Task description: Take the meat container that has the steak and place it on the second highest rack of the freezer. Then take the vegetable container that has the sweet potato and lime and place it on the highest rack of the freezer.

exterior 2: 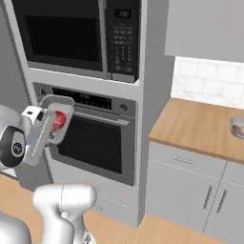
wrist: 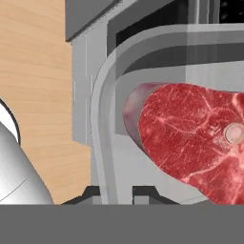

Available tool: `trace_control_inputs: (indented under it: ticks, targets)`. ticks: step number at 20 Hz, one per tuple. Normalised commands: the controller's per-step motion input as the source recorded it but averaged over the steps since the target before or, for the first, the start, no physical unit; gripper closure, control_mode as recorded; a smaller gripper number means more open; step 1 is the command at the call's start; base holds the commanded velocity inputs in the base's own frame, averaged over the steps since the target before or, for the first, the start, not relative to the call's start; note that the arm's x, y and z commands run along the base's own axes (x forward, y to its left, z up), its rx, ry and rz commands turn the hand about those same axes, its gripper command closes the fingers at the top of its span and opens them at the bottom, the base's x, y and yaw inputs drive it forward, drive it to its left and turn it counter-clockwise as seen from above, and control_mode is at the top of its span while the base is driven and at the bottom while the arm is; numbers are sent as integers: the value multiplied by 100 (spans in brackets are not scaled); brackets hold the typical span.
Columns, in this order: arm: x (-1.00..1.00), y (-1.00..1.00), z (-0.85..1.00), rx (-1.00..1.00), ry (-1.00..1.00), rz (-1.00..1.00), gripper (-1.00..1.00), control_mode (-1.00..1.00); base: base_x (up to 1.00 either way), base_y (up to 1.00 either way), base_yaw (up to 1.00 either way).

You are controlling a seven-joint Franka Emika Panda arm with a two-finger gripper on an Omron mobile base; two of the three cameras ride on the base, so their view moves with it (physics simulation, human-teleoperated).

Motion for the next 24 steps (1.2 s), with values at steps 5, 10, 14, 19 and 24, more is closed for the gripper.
trace_control_inputs:
  ticks: [5, 10, 14, 19, 24]
  targets:
    - [0, 0, 0, 0, 0, 0, 100, 100, -20, 91, 30]
    - [0, 0, 0, 0, 0, 0, 100, 100, -1, 93, 19]
    - [0, 0, 0, 0, 0, 0, 100, 100, 0, 95, 11]
    - [0, 0, 0, 0, 0, 0, 100, 100, 0, 86, 7]
    - [0, 0, 0, 0, 0, 0, 100, 100, 5, 72, 2]
